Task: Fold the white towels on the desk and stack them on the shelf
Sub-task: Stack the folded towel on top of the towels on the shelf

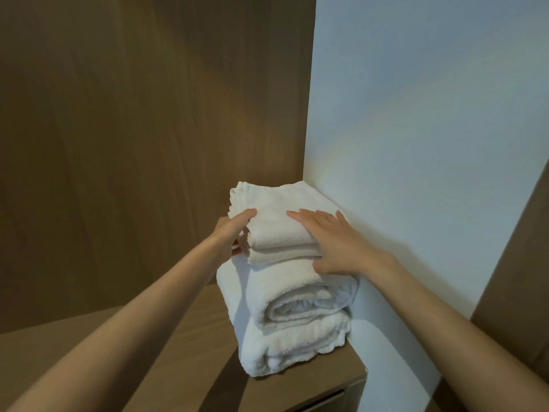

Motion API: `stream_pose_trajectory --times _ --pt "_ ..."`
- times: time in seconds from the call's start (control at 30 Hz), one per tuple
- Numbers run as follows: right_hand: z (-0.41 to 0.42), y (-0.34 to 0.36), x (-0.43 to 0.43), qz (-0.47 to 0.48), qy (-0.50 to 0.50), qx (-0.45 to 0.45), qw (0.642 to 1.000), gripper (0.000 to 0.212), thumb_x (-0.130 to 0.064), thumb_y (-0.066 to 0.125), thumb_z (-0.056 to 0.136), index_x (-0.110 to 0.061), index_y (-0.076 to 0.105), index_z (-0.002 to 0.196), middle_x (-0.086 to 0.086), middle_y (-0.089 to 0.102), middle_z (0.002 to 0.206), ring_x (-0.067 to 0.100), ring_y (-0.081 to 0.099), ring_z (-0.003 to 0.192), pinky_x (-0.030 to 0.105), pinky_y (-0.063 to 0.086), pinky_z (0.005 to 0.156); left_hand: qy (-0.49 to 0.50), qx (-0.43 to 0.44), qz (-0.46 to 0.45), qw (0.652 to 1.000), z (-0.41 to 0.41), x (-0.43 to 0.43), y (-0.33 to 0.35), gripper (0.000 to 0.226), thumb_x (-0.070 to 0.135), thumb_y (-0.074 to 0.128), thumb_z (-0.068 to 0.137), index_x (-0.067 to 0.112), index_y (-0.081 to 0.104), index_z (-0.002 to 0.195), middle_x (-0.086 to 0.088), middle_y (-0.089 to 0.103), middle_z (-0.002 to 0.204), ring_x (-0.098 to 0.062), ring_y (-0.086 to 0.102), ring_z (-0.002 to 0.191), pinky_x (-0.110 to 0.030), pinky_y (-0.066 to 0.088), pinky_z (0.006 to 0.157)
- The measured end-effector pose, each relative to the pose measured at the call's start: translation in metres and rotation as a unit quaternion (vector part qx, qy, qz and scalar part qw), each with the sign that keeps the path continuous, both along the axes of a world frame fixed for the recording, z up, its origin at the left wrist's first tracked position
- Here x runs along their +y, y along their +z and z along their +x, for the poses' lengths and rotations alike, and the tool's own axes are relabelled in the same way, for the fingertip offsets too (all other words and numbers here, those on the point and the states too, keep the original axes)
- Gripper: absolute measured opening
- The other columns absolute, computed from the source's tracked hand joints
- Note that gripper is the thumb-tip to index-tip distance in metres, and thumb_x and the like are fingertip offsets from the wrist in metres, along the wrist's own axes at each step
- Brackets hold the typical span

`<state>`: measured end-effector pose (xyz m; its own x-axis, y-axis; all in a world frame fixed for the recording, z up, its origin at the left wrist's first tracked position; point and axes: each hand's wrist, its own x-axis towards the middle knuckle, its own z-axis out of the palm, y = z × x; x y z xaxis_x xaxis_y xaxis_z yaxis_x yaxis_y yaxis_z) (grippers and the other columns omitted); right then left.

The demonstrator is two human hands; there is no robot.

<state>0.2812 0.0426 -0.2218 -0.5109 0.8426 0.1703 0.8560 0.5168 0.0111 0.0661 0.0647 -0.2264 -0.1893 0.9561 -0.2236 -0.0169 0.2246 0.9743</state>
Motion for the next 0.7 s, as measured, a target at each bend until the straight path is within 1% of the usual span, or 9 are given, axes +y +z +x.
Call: stream_pose_trajectory --times 0.1,0.17,0.23,0.3,0.43,0.53,0.6,0.67,0.7 --pt "0.005 -0.020 0.010 0.130 0.020 -0.015 0.991 0.100 -0.017 0.065 0.074 -0.039 0.000 0.147 0.000 0.023 0.154 0.026 0.027 0.137 0.052 0.014 0.116 -0.005 0.007 -0.004 1.000 0.001 -0.002 0.002 0.055 0.039 0.062 0.085 0.007 0.047 0.128 -0.007 0.059 0.093 -0.021 0.057 0.073 -0.031 0.050 0.063" --pt "0.005 -0.027 0.016 0.166 0.021 -0.011 0.986 0.095 -0.018 0.065 0.074 -0.038 0.004 0.145 0.001 0.032 0.149 0.027 0.036 0.131 0.053 0.022 0.113 -0.009 0.003 -0.010 1.000 0.002 -0.003 0.004 0.054 0.039 0.061 0.085 0.008 0.048 0.127 -0.007 0.058 0.089 -0.021 0.057 0.073 -0.033 0.052 0.067" --pt "0.001 -0.031 0.018 0.176 0.016 0.007 0.984 0.089 -0.015 0.062 0.075 -0.036 0.009 0.143 0.001 0.039 0.145 0.028 0.041 0.128 0.053 0.025 0.112 -0.007 -0.006 -0.007 1.000 0.005 -0.005 0.005 0.050 0.037 0.059 0.087 0.007 0.049 0.126 -0.007 0.057 0.086 -0.022 0.057 0.074 -0.034 0.052 0.071" --pt "-0.002 -0.028 0.016 0.193 0.014 0.020 0.981 0.082 -0.014 0.062 0.076 -0.034 0.016 0.142 0.000 0.044 0.142 0.028 0.044 0.126 0.055 0.024 0.112 0.006 -0.021 0.005 1.000 0.007 -0.007 0.006 0.048 0.034 0.059 0.087 0.006 0.049 0.126 -0.006 0.058 0.086 -0.021 0.057 0.075 -0.035 0.051 0.072" --pt "0.001 -0.016 0.005 0.225 0.017 0.084 0.971 0.074 -0.006 0.060 0.072 -0.027 0.037 0.140 0.001 0.052 0.134 0.027 0.046 0.124 0.057 0.014 0.114 0.009 -0.028 0.043 0.999 0.010 -0.014 0.012 0.041 0.032 0.058 0.088 0.006 0.056 0.120 -0.004 0.059 0.082 -0.018 0.056 0.073 -0.029 0.049 0.065" --pt "0.005 -0.013 -0.007 0.246 0.015 0.121 0.962 0.069 -0.003 0.063 0.066 -0.020 0.048 0.131 0.005 0.058 0.122 0.029 0.051 0.118 0.058 0.016 0.113 0.005 -0.033 0.066 0.997 0.013 -0.024 0.013 0.042 0.035 0.059 0.087 0.009 0.056 0.121 -0.002 0.061 0.086 -0.016 0.057 0.073 -0.027 0.048 0.060" --pt "0.009 -0.019 -0.014 0.259 0.017 0.117 0.959 0.068 -0.001 0.065 0.063 -0.019 0.049 0.126 0.005 0.060 0.119 0.032 0.052 0.117 0.060 0.019 0.112 0.003 -0.035 0.069 0.997 0.015 -0.030 0.006 0.047 0.038 0.060 0.085 0.012 0.053 0.124 -0.001 0.063 0.095 -0.015 0.058 0.075 -0.026 0.048 0.058" --pt "0.014 -0.030 -0.018 0.251 0.021 0.111 0.961 0.069 -0.001 0.067 0.062 -0.022 0.044 0.125 0.003 0.059 0.122 0.033 0.051 0.121 0.062 0.019 0.111 -0.001 -0.032 0.074 0.997 0.019 -0.039 -0.005 0.050 0.039 0.060 0.086 0.014 0.049 0.128 -0.001 0.063 0.103 -0.015 0.059 0.079 -0.027 0.048 0.062" --pt "0.015 -0.036 -0.021 0.245 0.019 0.108 0.963 0.071 -0.001 0.069 0.062 -0.023 0.041 0.124 0.002 0.059 0.123 0.034 0.050 0.122 0.063 0.019 0.111 0.001 -0.034 0.077 0.996 0.022 -0.044 -0.011 0.052 0.038 0.059 0.087 0.015 0.045 0.131 0.001 0.061 0.104 -0.014 0.058 0.082 -0.028 0.048 0.065"
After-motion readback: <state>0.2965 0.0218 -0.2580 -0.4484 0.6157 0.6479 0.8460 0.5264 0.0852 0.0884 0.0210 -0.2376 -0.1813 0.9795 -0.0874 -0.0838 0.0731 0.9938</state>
